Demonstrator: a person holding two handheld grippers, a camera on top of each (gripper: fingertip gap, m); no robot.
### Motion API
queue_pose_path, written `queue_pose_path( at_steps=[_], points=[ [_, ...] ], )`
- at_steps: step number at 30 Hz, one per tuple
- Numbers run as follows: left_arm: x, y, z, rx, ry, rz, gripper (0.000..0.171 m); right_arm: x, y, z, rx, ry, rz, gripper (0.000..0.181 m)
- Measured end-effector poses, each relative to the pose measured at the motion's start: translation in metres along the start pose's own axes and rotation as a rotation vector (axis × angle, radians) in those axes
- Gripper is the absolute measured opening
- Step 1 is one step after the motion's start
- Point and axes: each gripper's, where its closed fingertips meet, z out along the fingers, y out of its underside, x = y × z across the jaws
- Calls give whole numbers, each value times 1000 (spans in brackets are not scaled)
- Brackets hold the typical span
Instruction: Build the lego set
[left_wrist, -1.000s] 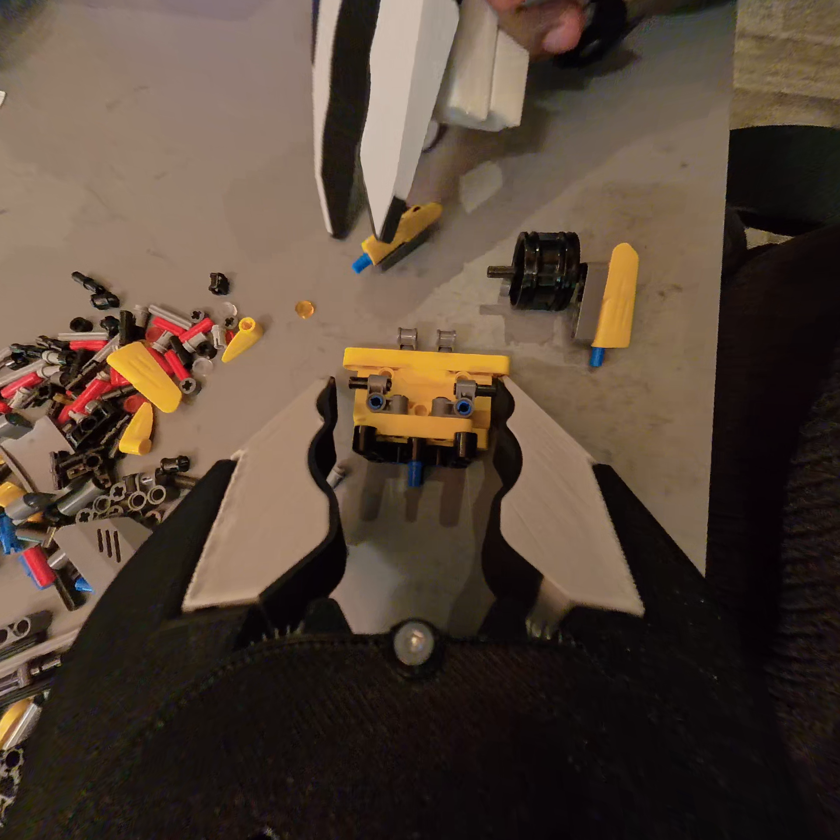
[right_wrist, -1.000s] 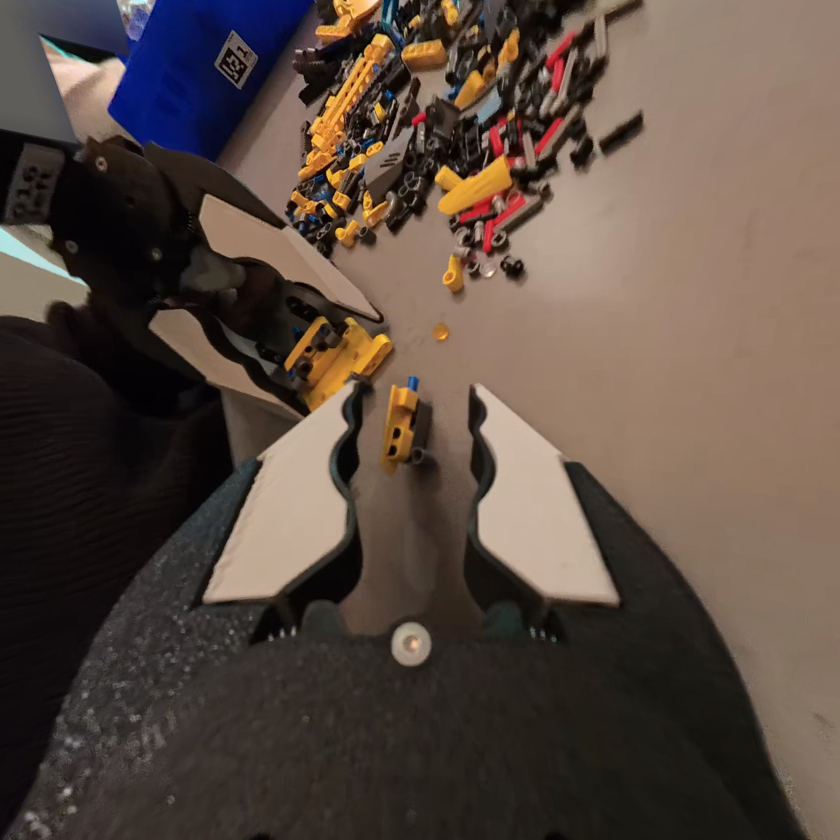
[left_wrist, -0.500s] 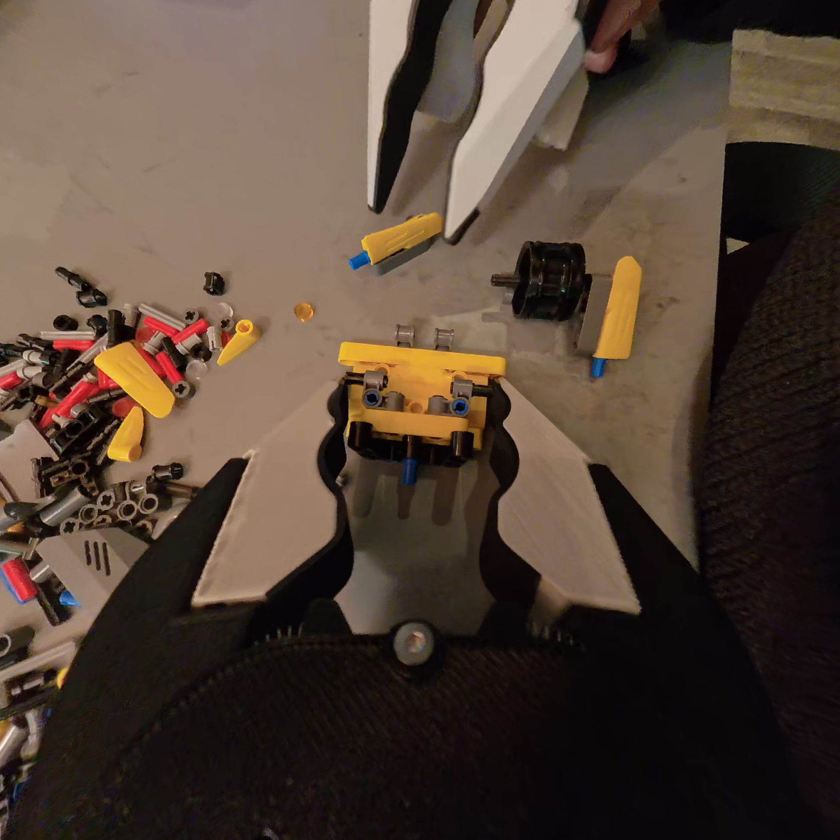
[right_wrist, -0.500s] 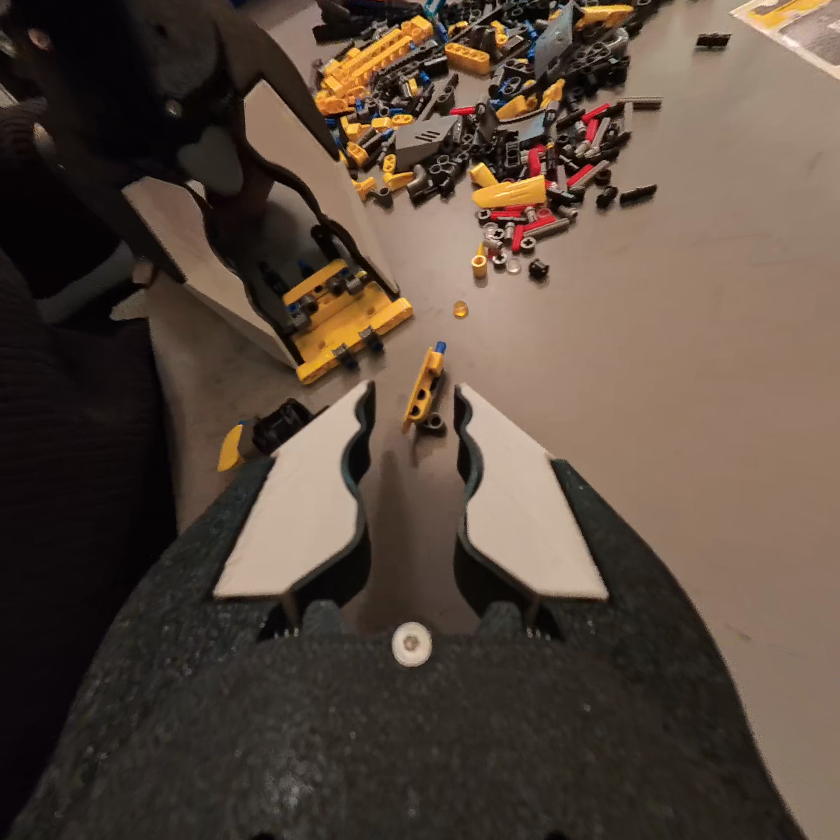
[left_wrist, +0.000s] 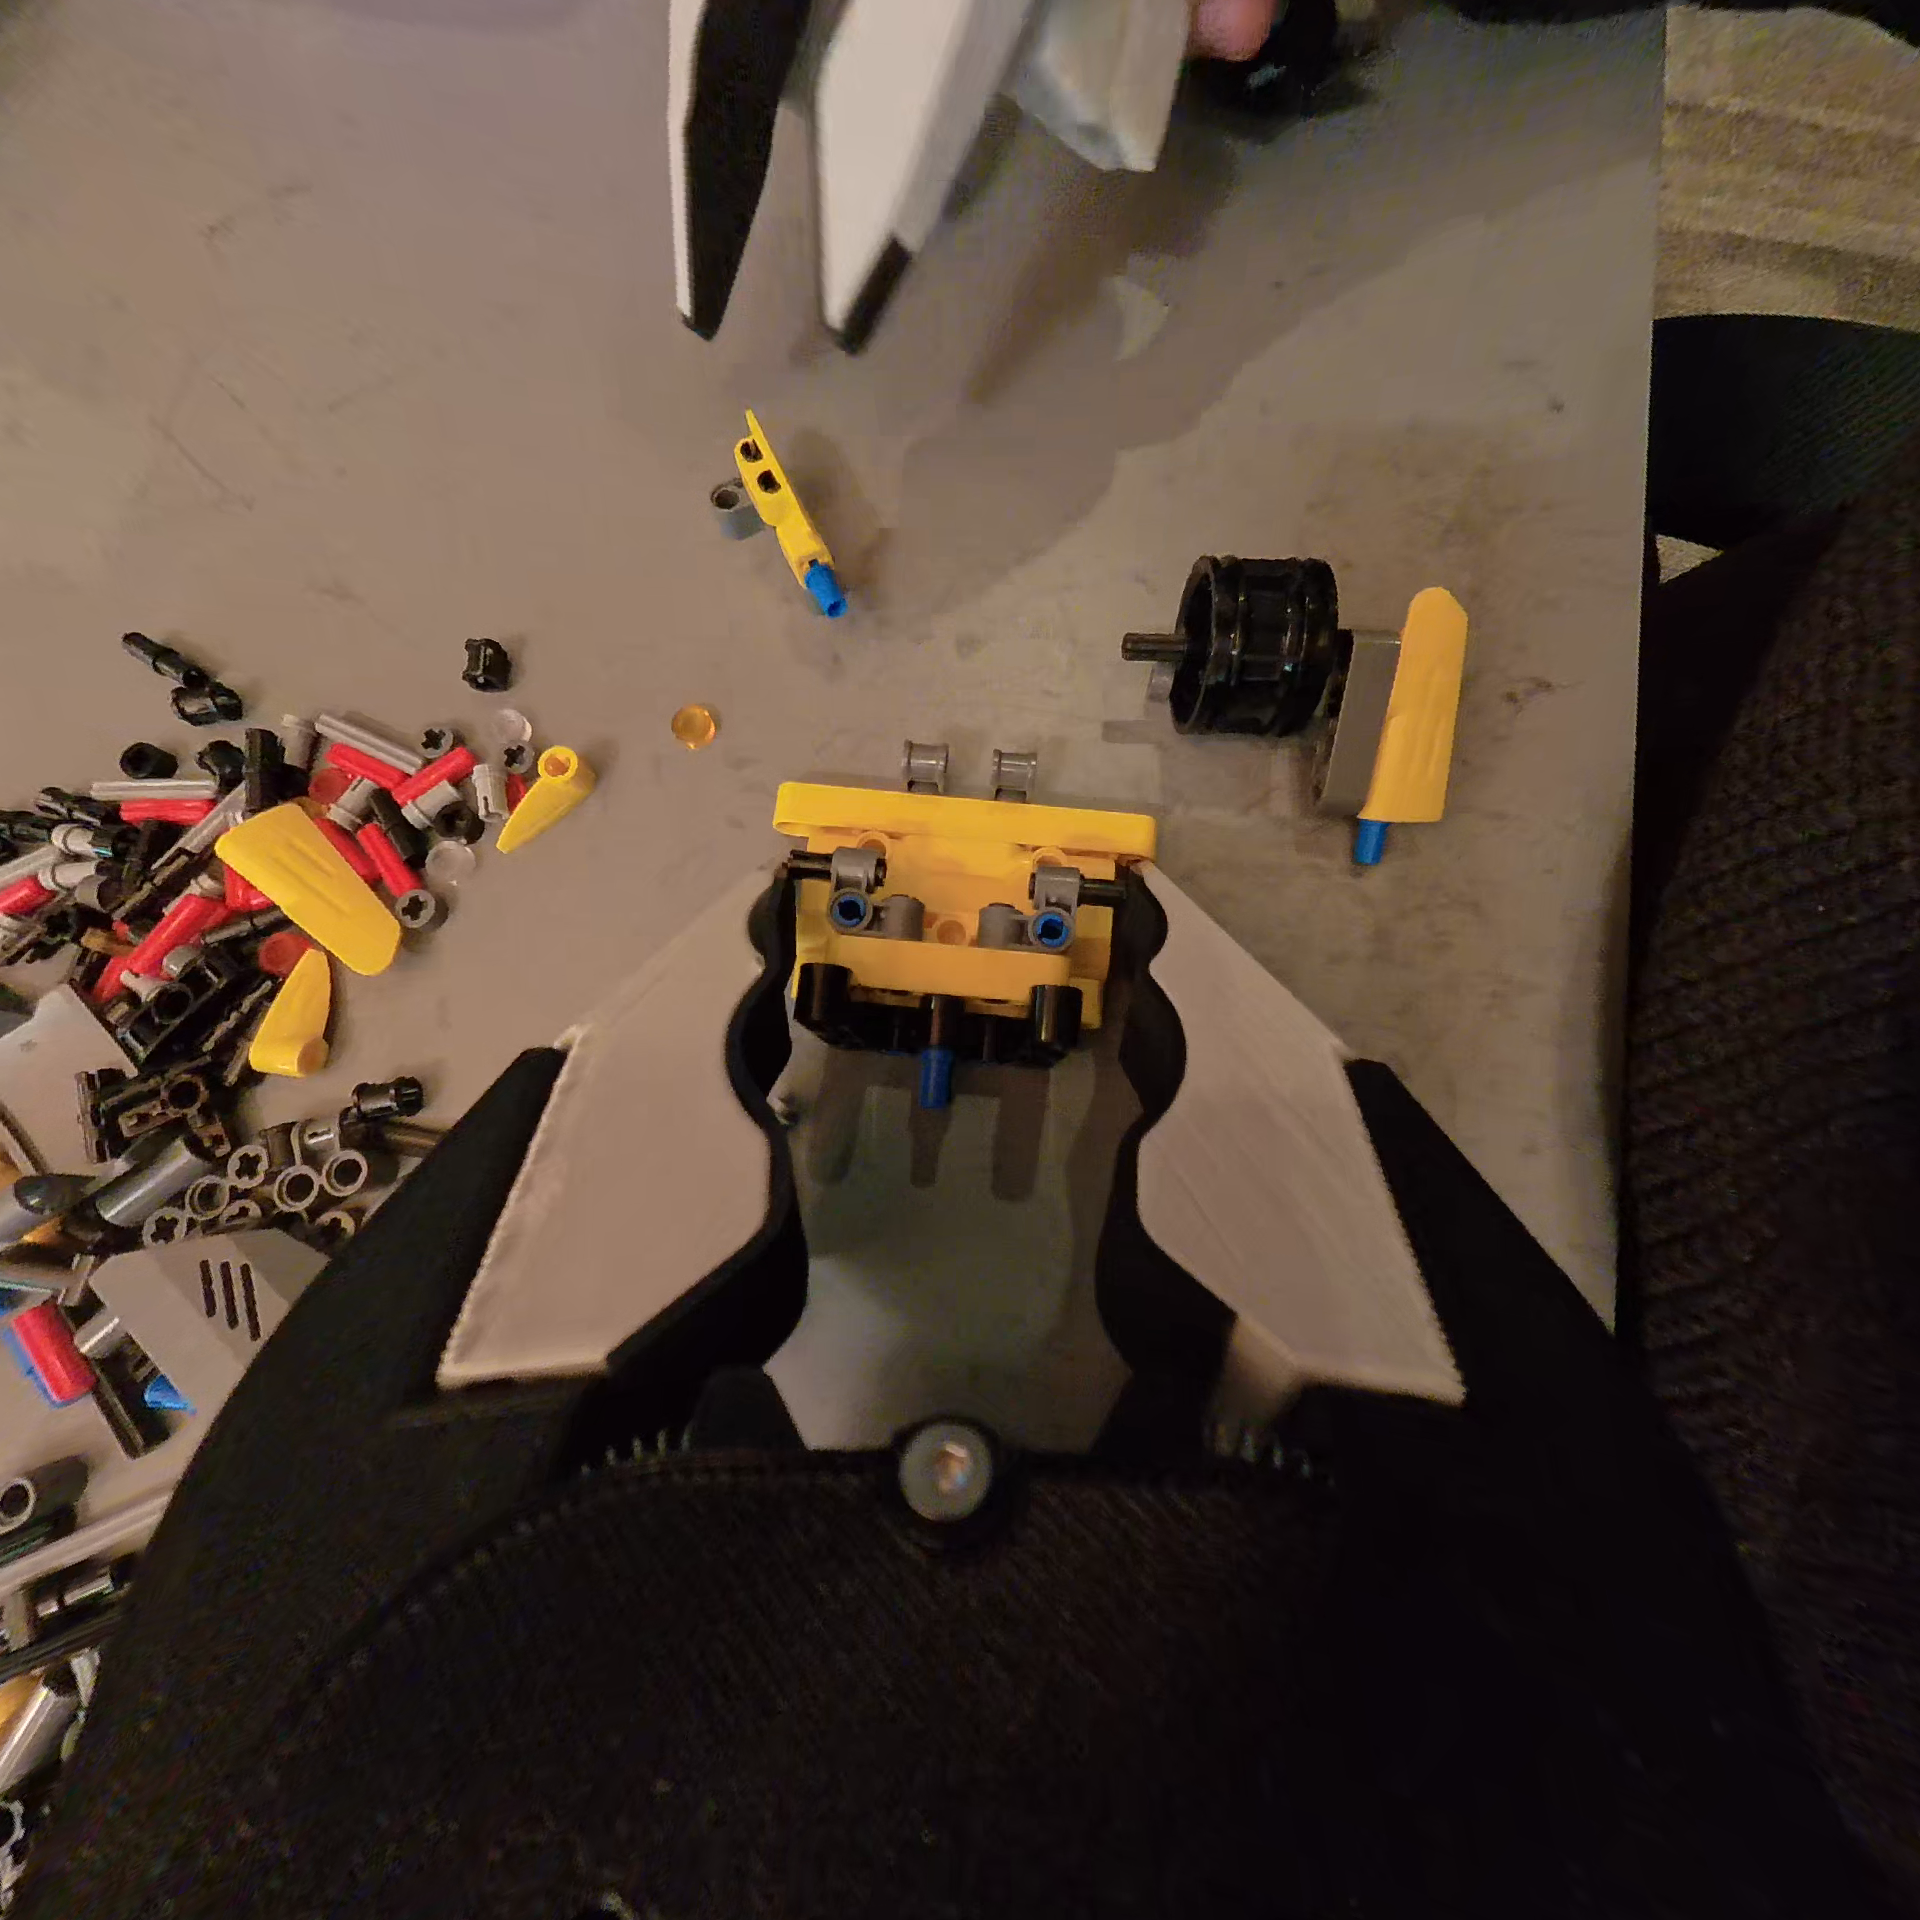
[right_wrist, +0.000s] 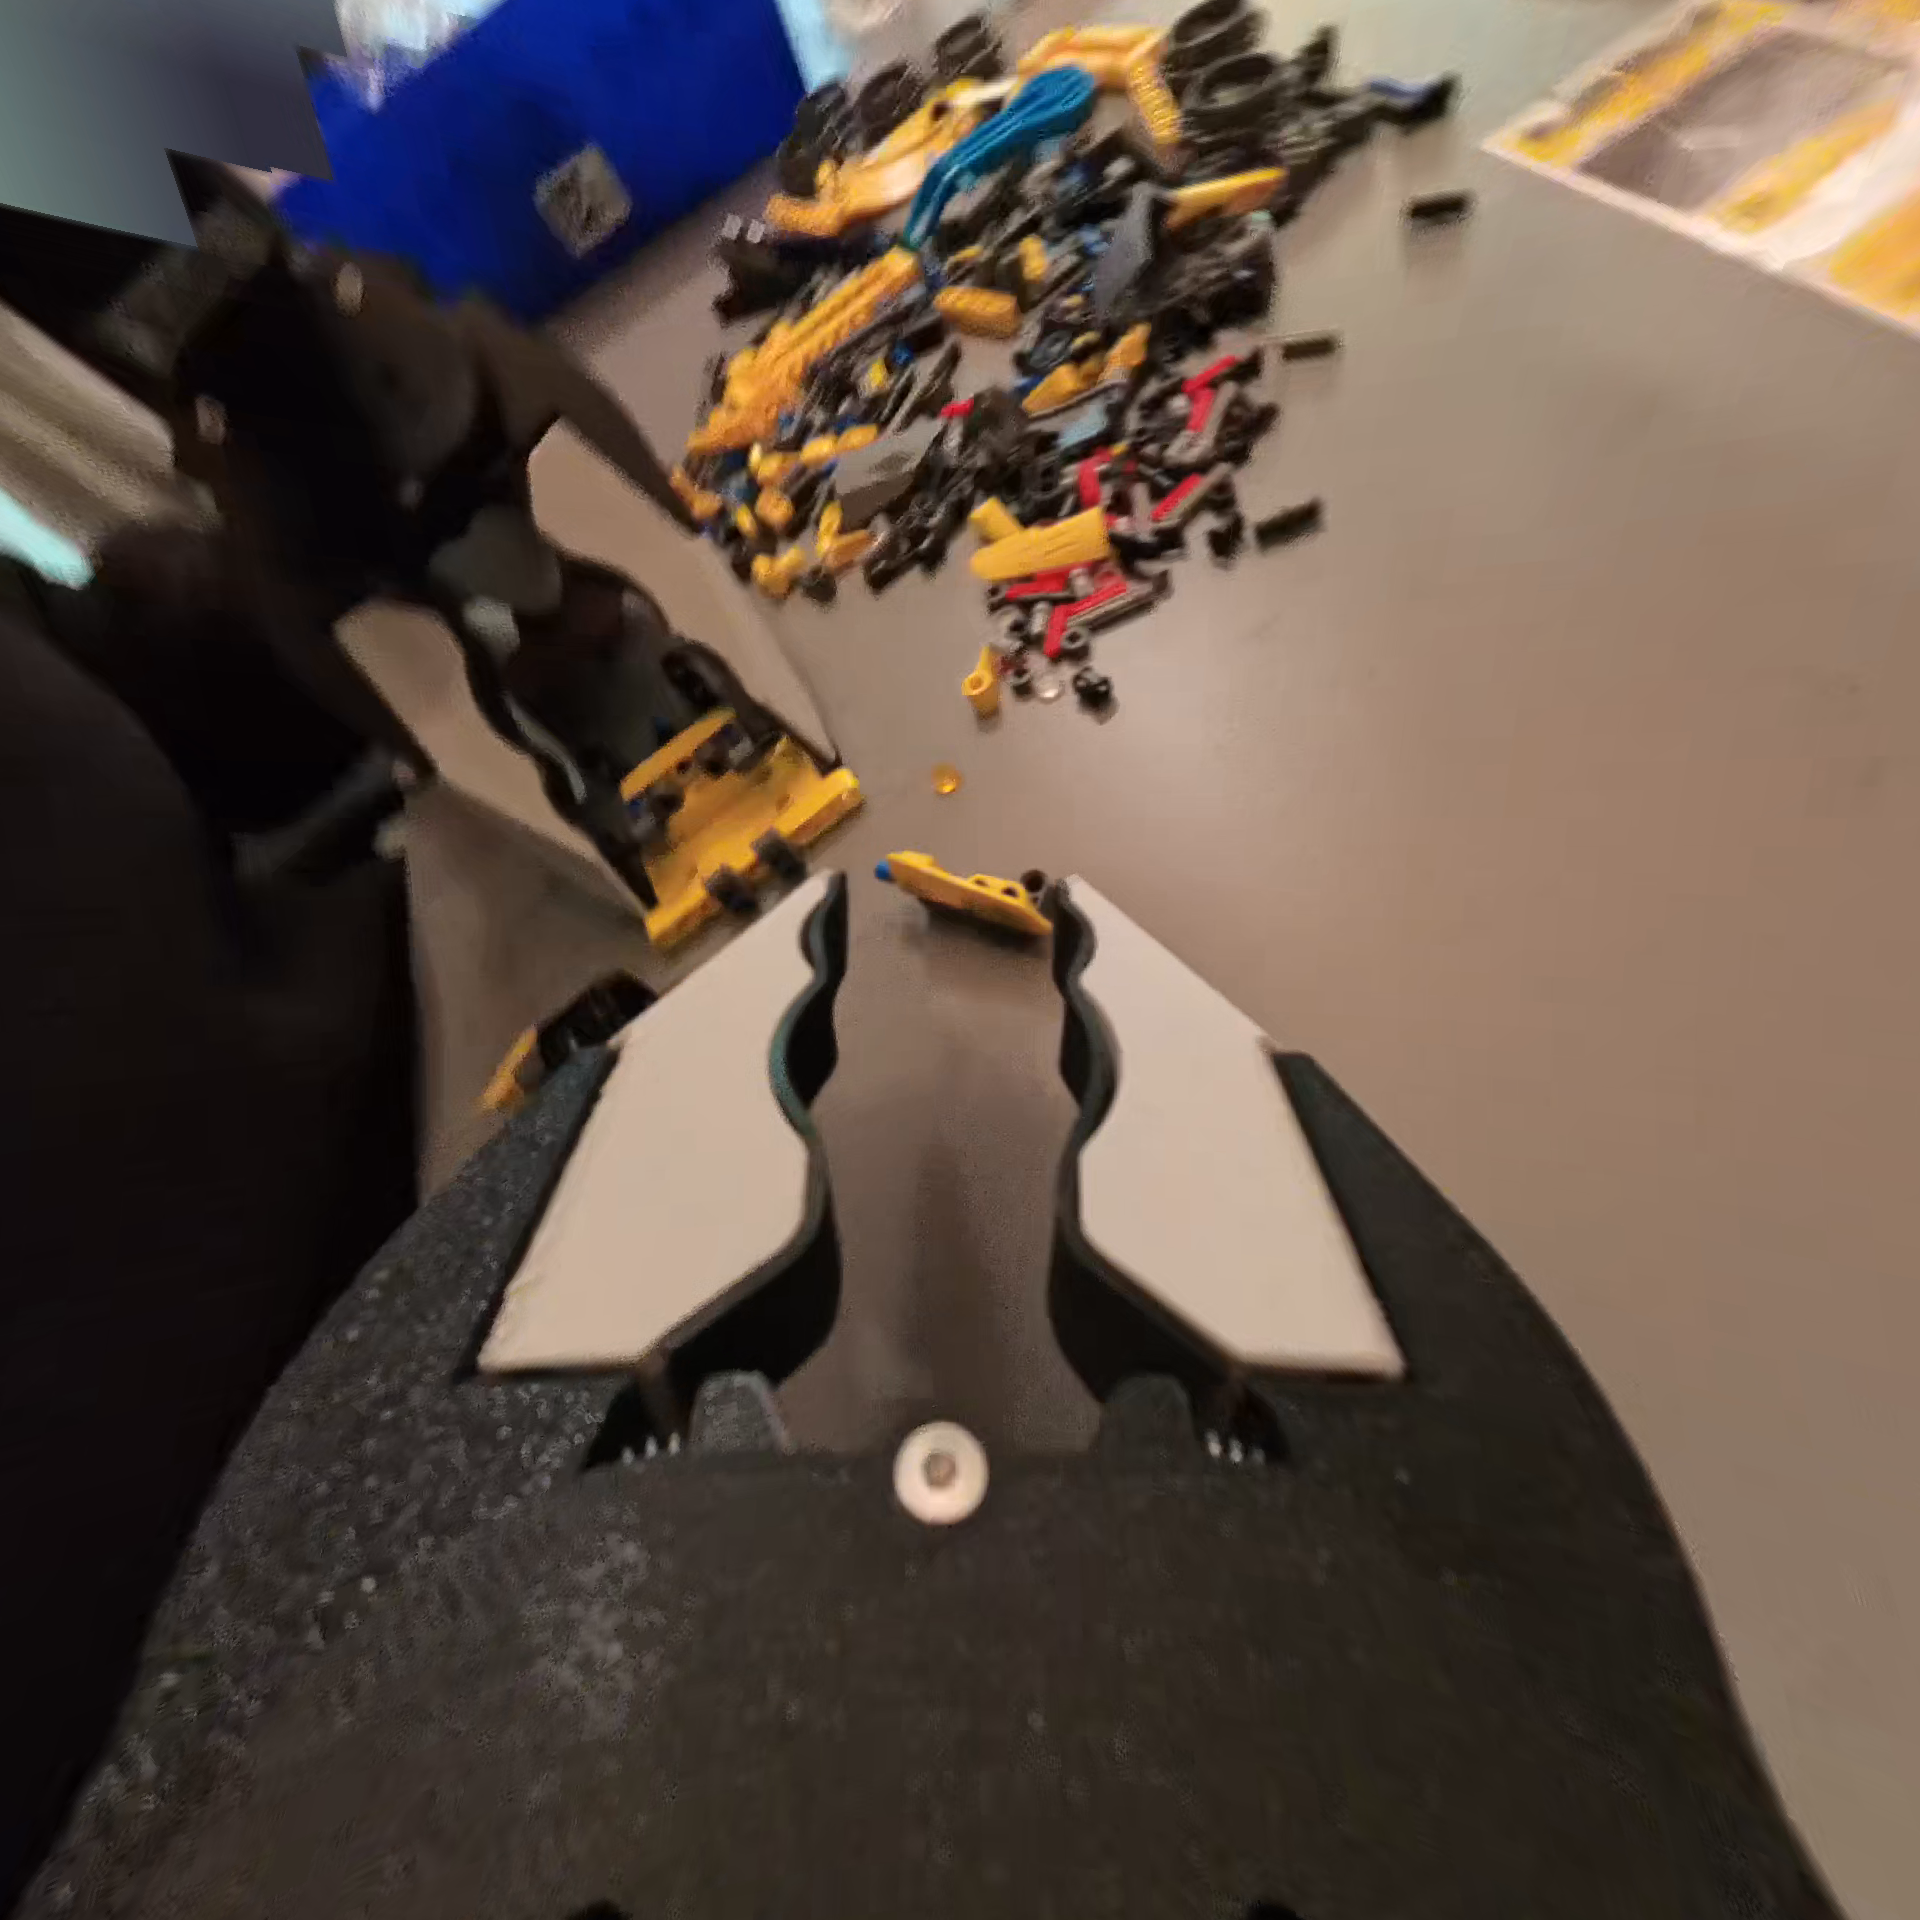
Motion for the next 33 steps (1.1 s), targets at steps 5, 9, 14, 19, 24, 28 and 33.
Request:
queue_pose_path(
  at_steps=[5, 9, 14, 19, 24, 28, 33],
  points=[
    [0, 0, 0, 0, 3, 0, 61, -2, 14, 11, -147, 34, -368, 37],
    [0, 0, 0, 0, 0, 2, 61, -2, 9, 19, -176, -17, -412, 1],
    [0, 0, 0, 0, -3, 5, 61, -7, 9, 21, -279, -150, 108, 1],
    [1, 0, 0, 1, 1, 6, 61, 13, 6, 21, -218, -165, 456, 1],
    [1, 0, 0, 1, 0, 9, 61, 33, 1, 17, -148, -78, 424, 30],
    [1, 0, 0, 1, 2, 7, 60, 33, -15, 5, -60, -18, 124, 51],
    [1, 0, 0, 0, 6, 2, 61, 30, 0, 8, -129, 114, -331, 52]
  ],
)
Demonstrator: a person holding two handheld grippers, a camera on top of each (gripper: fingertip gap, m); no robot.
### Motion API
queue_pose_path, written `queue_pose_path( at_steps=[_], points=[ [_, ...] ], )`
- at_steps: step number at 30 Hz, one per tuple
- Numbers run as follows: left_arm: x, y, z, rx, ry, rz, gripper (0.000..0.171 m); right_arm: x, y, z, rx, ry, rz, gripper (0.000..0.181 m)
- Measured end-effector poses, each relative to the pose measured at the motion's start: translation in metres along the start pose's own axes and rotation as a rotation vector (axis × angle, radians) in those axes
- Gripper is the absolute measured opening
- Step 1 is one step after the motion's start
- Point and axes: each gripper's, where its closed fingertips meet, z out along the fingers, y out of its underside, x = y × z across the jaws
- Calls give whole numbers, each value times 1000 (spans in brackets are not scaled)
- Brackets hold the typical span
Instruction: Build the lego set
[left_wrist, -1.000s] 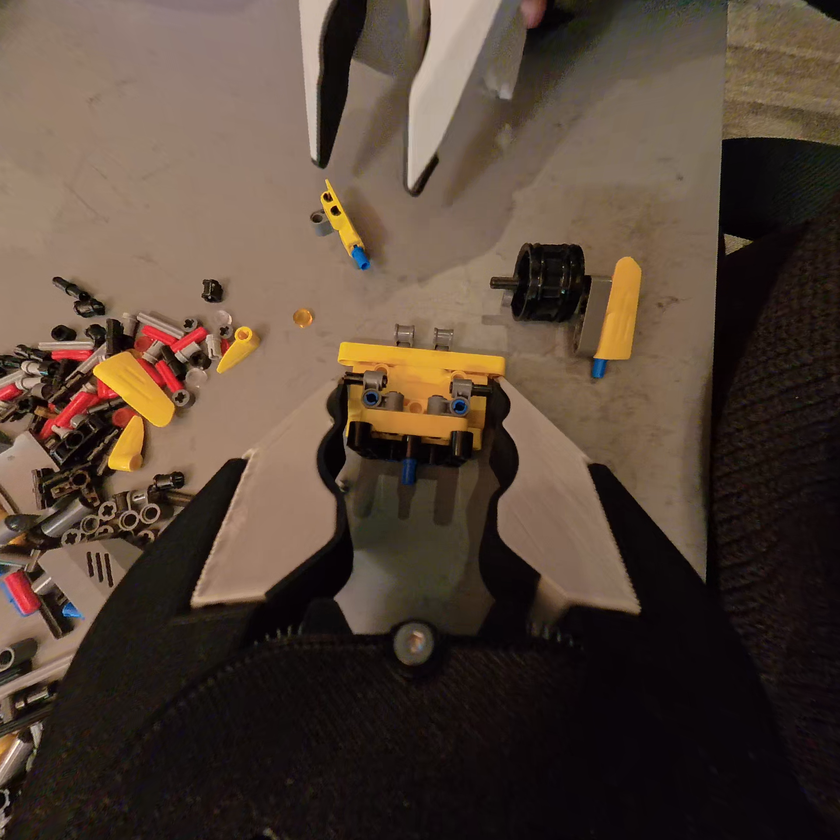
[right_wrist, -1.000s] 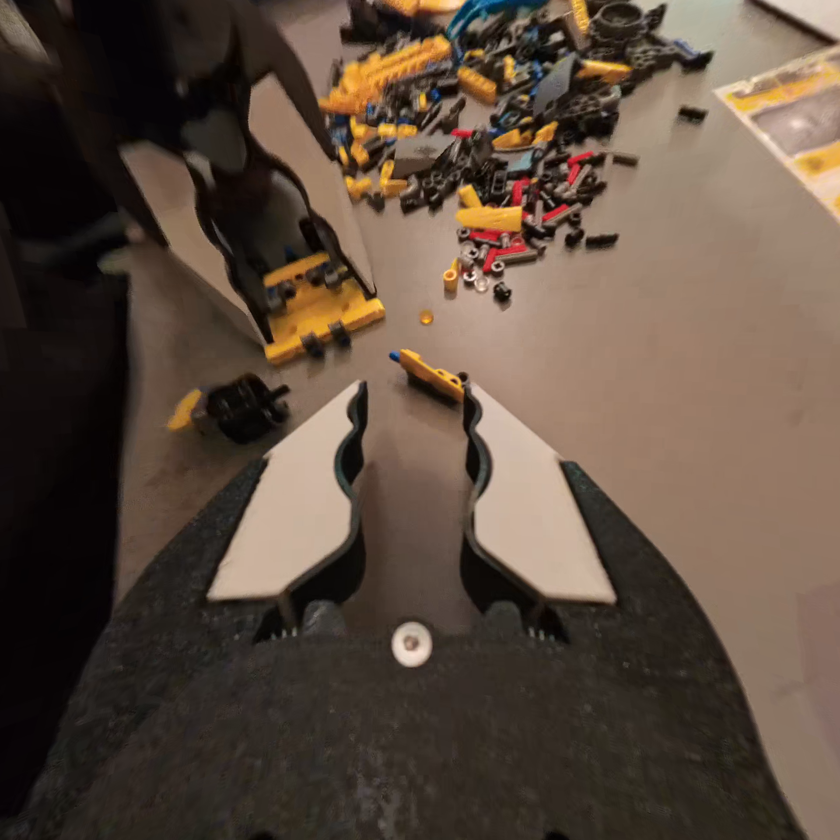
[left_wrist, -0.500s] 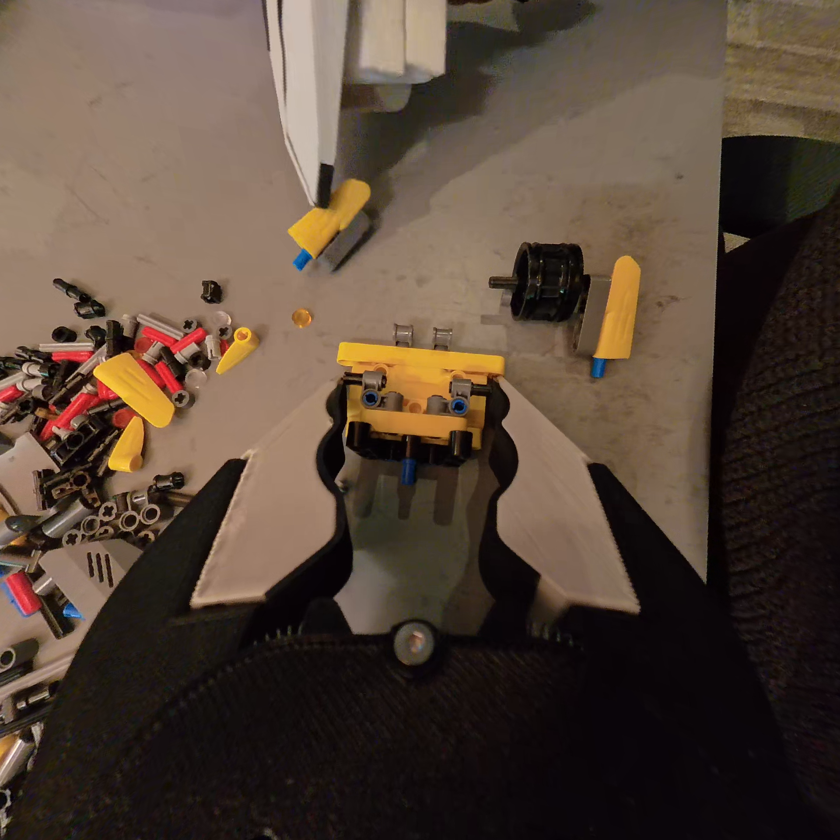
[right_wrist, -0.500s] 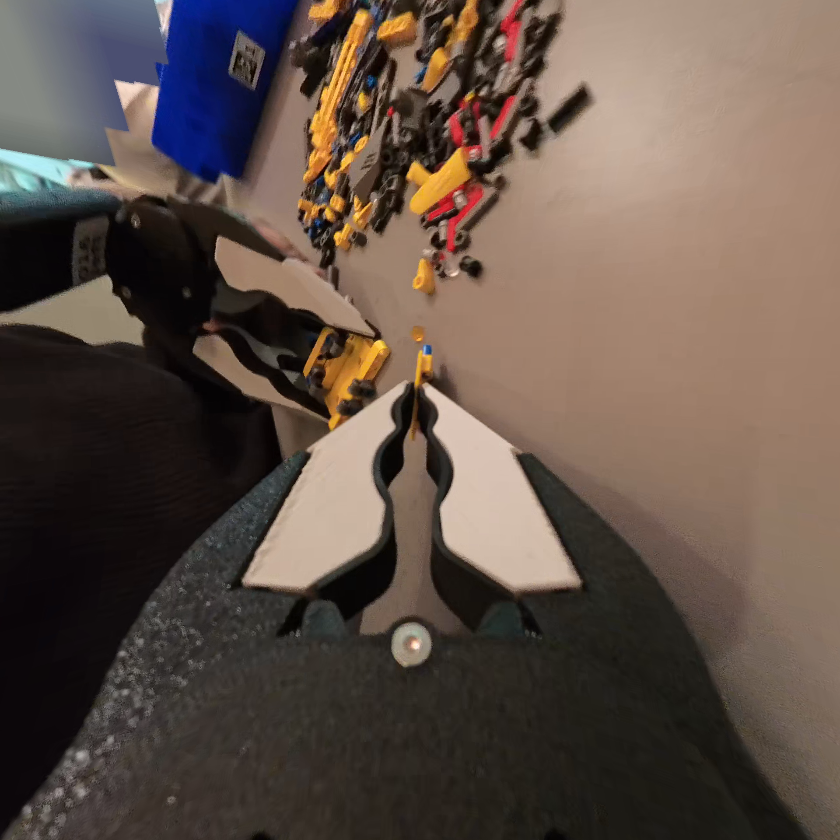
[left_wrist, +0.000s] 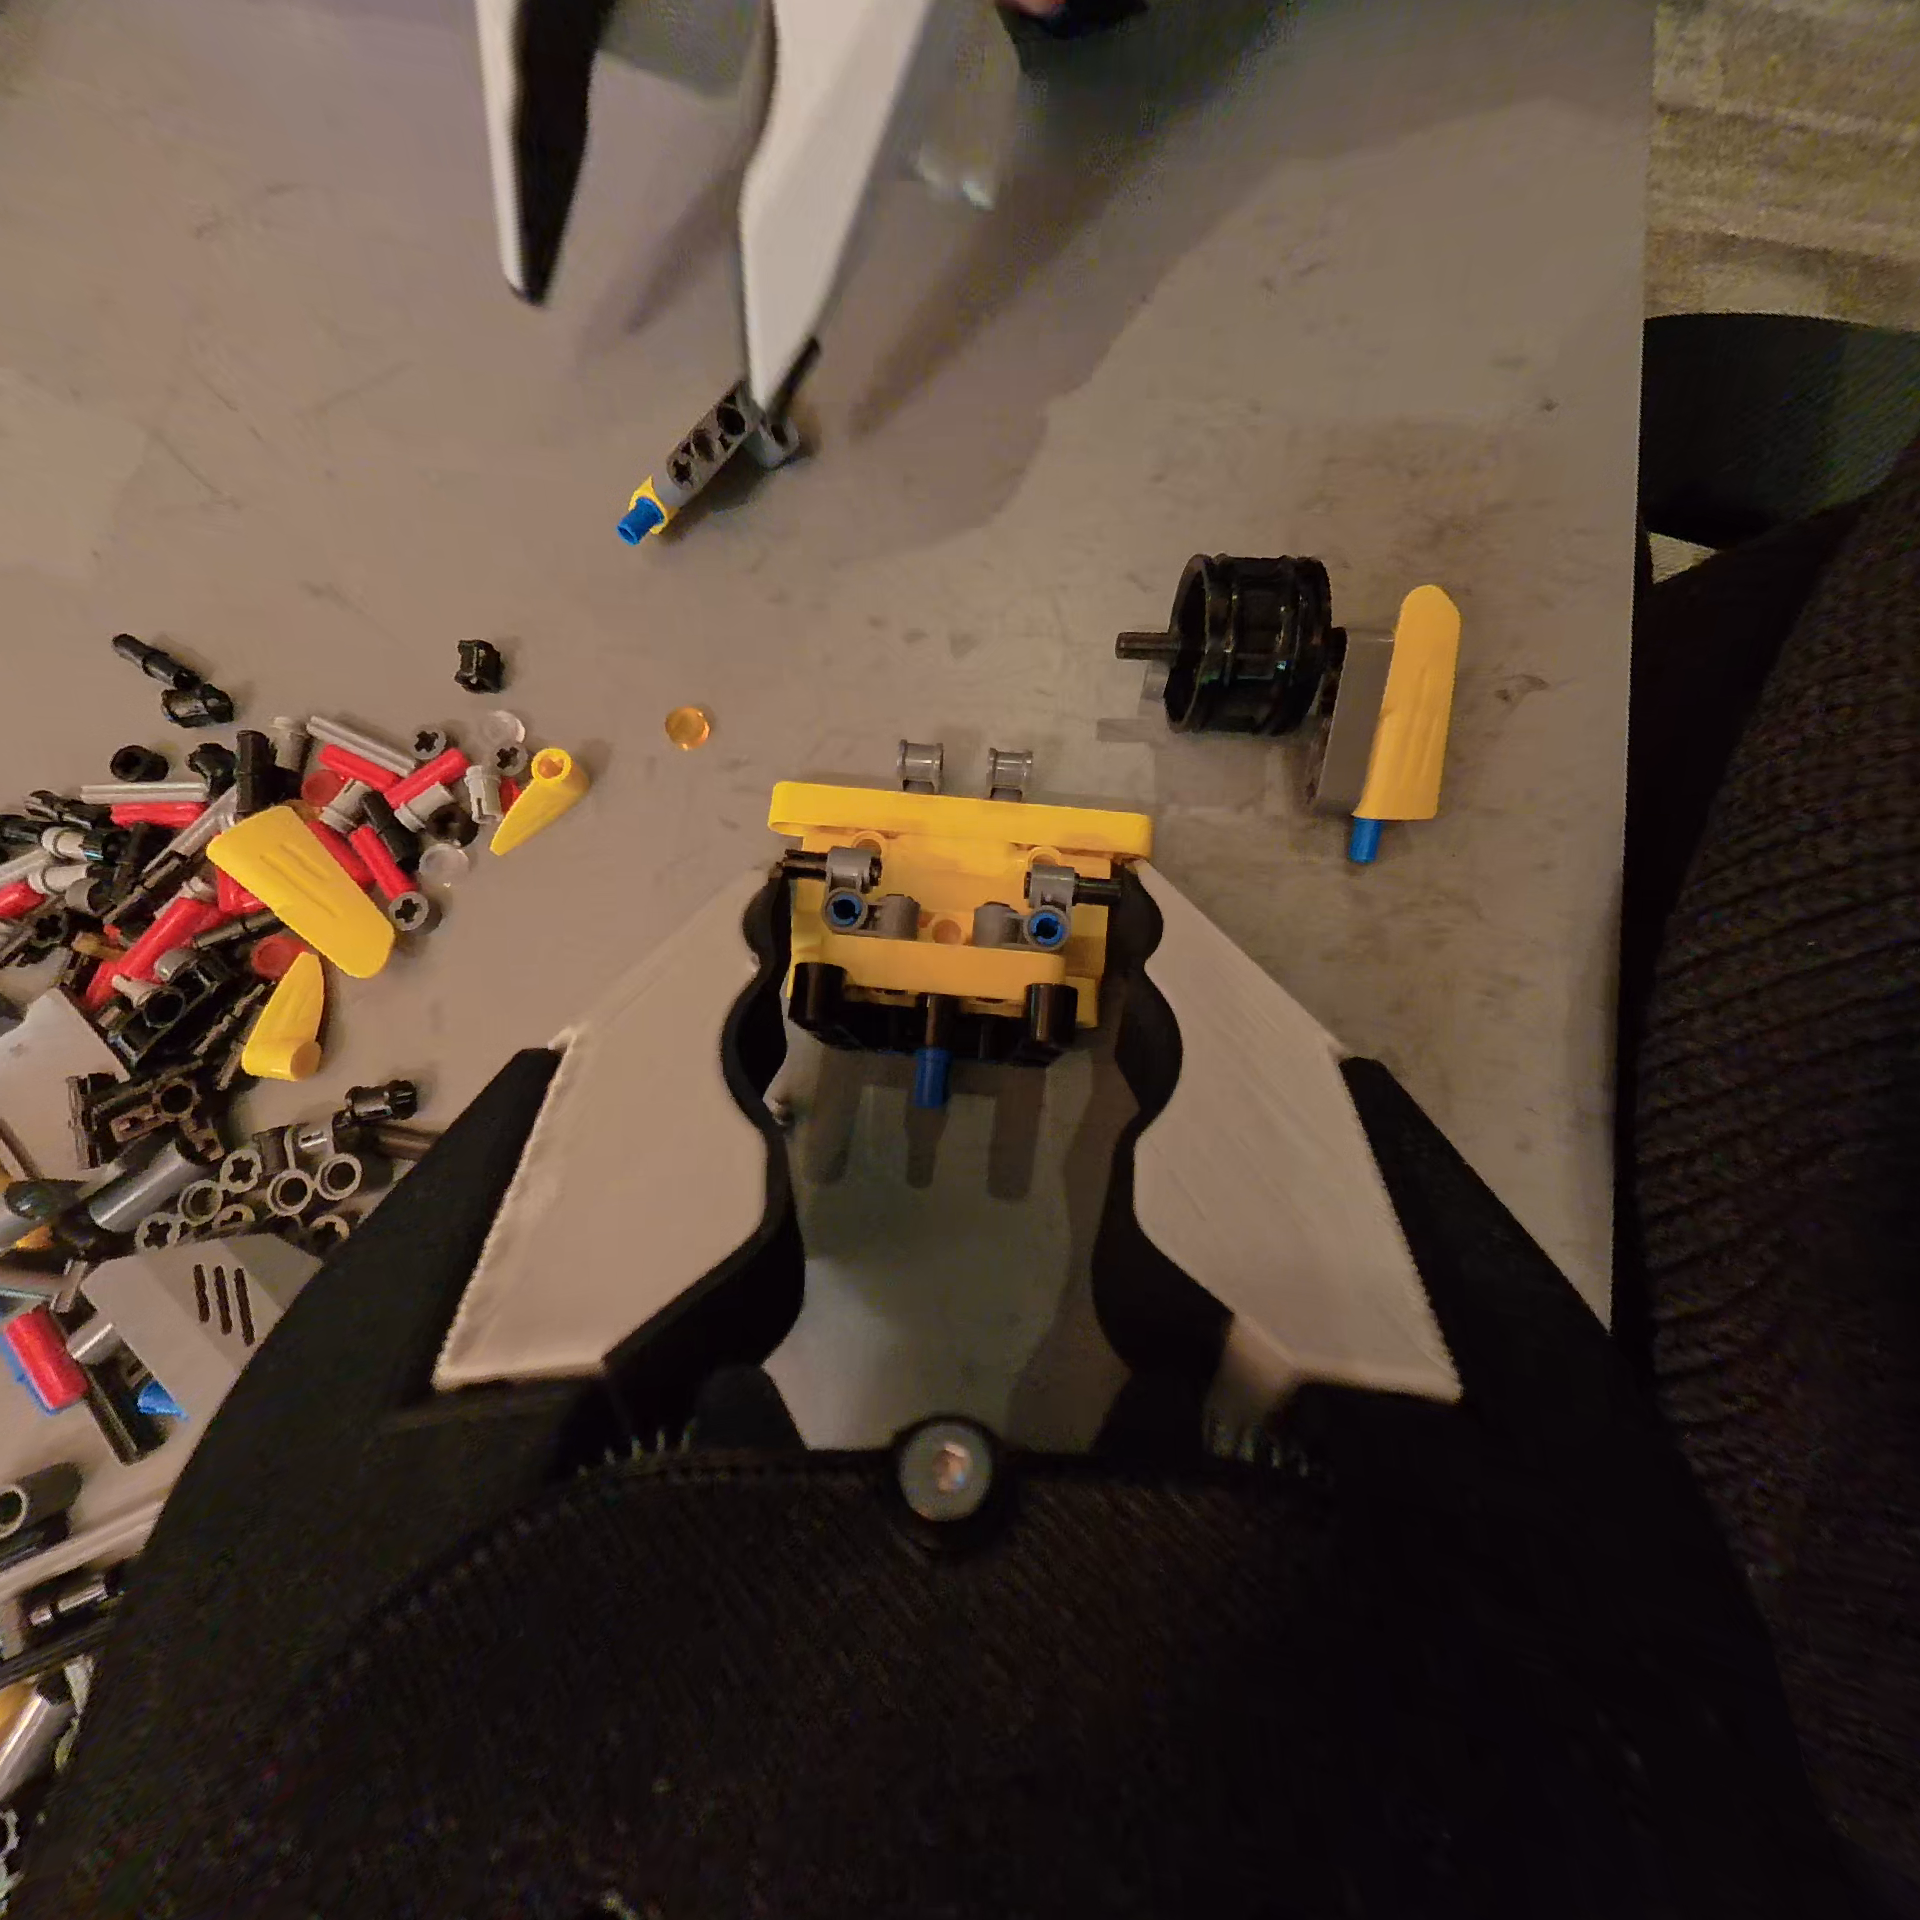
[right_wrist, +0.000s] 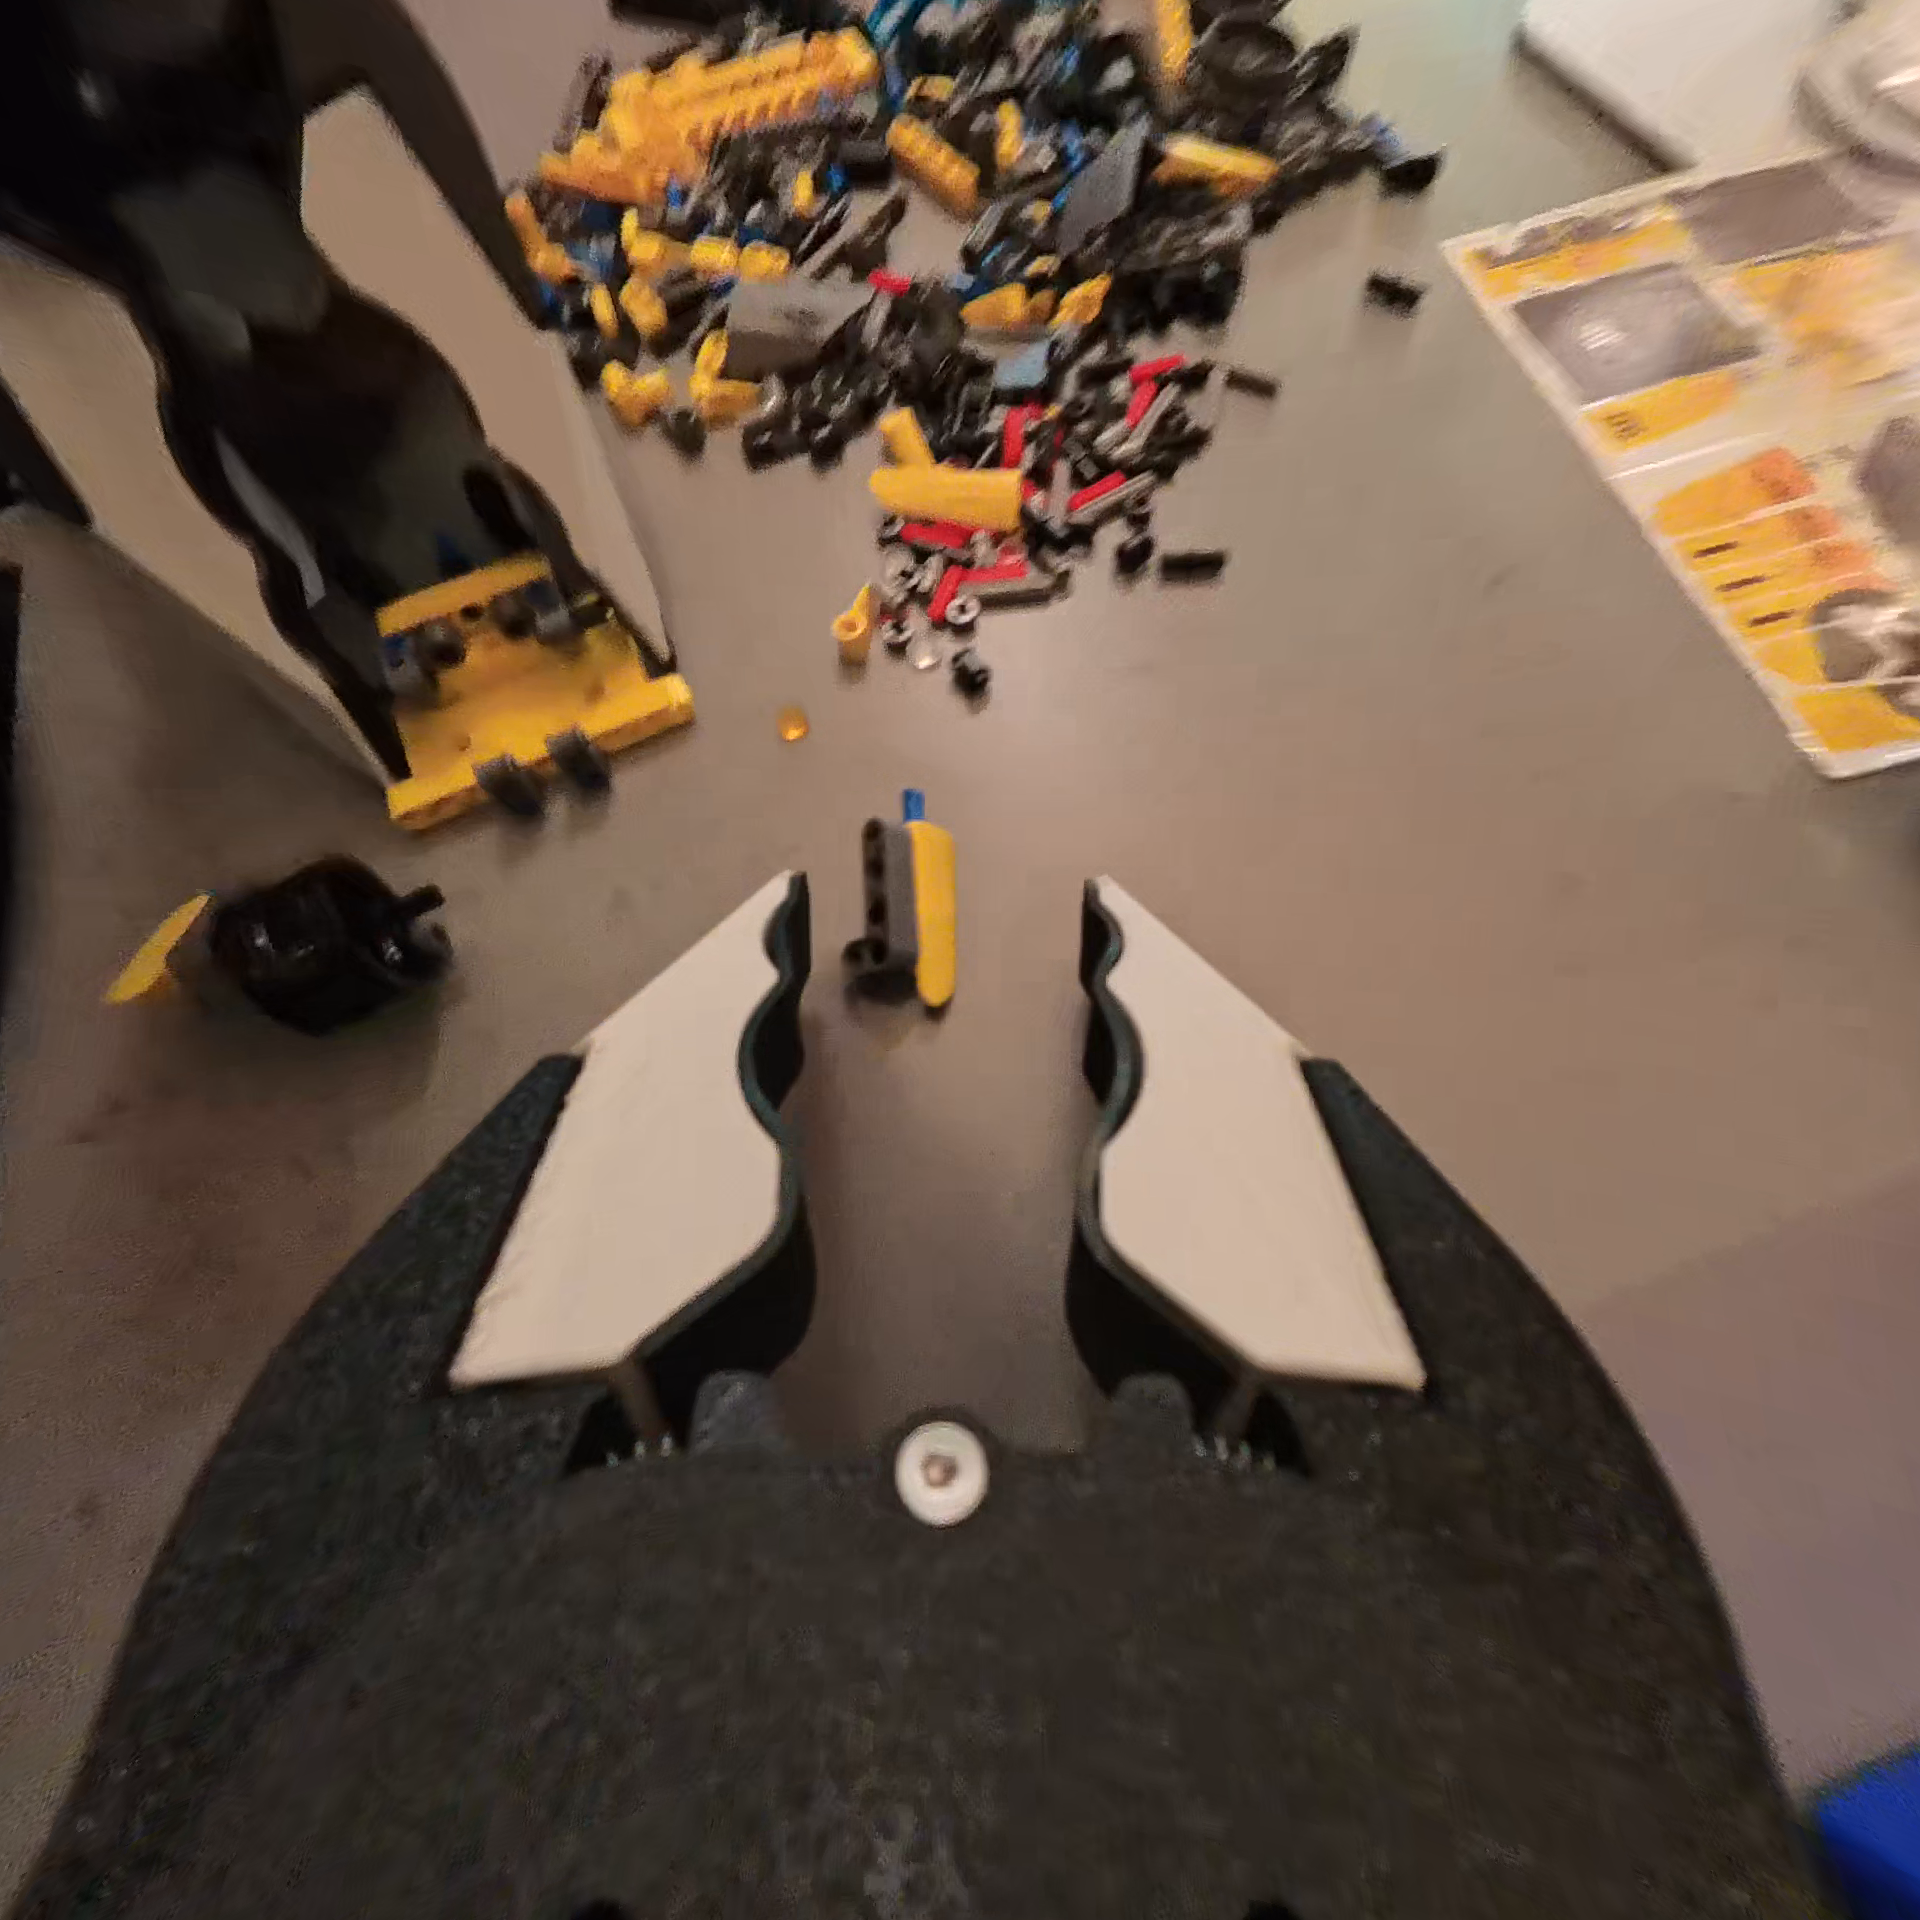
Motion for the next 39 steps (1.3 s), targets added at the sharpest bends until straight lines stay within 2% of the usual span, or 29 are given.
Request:
queue_pose_path(
  at_steps=[3, 6, 10, 13, 15, 19, 21, 23, 26, 30, 33, 39],
  points=[
    [0, 0, 0, 0, -1, 1, 61, -12, 10, 10, -79, -83, 61, 50],
    [0, 0, 0, 0, -1, -1, 60, -14, 4, 12, -55, -134, 114, 35],
    [0, 0, 0, 0, -2, -2, 60, -13, 3, 14, -53, -123, 103, 27],
    [-1, -1, 0, 3, -7, 2, 60, -8, 8, 18, -94, -55, 33, 19],
    [-3, -2, 0, 9, -26, 22, 60, -10, 9, 19, -104, -21, -44, 23],
    [-6, -3, 2, 7, -28, 5, 59, -12, 9, 17, -96, 57, -136, 44],
    [-7, -3, 1, 8, -33, 9, 60, -21, 10, 17, -99, -26, -89, 56],
    [-7, -3, 1, 8, -35, 10, 60, -27, 9, 14, -87, -117, 16, 61],
    [-7, -3, 1, 10, -43, 19, 60, -34, 1, 6, -26, -229, 126, 55],
    [-7, -3, 1, 10, -43, 17, 60, -33, -9, -1, 47, -207, 55, 43],
    [-7, -3, 1, 10, -43, 17, 60, -27, -3, 3, 8, -159, 52, 49],
    [-7, -3, 1, 8, -39, 12, 60, -23, 2, 11, -42, -106, 37, 45]
  ],
)
